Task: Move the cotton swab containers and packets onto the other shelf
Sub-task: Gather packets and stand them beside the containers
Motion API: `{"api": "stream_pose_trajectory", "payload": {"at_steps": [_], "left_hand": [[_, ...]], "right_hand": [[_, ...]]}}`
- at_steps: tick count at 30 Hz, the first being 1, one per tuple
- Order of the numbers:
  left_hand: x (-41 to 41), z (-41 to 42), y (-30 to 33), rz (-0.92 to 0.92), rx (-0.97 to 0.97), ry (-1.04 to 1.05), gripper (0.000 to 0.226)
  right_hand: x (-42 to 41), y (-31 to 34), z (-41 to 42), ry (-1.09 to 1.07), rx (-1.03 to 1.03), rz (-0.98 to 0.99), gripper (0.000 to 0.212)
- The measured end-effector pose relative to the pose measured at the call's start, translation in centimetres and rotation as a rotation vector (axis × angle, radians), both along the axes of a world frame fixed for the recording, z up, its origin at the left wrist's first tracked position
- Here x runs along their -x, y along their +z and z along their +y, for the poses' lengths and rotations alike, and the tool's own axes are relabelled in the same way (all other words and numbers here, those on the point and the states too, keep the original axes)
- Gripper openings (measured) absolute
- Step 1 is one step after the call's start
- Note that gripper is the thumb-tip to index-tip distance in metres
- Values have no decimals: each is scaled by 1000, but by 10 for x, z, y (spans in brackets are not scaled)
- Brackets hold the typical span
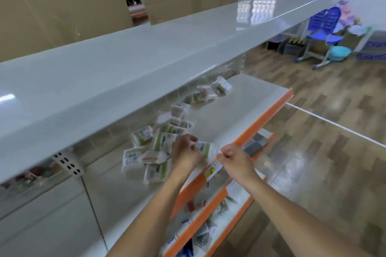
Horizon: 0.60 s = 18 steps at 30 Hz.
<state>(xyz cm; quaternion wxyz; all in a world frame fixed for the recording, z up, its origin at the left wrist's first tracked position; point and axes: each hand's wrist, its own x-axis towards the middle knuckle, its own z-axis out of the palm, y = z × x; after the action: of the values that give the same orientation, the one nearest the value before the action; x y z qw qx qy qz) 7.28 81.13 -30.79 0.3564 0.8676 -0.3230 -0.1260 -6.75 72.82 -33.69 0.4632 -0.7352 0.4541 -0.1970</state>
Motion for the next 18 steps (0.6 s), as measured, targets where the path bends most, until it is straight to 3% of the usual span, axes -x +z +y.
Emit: {"api": "stream_pose_trajectory", "payload": {"at_steps": [5, 8, 14, 18], "left_hand": [[-27, -17, -4, 1, 3, 100, 24], [-33, -24, -6, -44, 6, 146, 21], [-44, -42, -11, -129, -115, 273, 37], [-43, -53, -14, -128, -147, 354, 36]], "right_hand": [[-33, 4, -33, 75, 104, 193, 50], [-46, 5, -46, 127, 96, 293, 60], [-66, -3, -71, 376, 169, 441, 58], [-67, -6, -89, 486, 93, 340, 44]]}}
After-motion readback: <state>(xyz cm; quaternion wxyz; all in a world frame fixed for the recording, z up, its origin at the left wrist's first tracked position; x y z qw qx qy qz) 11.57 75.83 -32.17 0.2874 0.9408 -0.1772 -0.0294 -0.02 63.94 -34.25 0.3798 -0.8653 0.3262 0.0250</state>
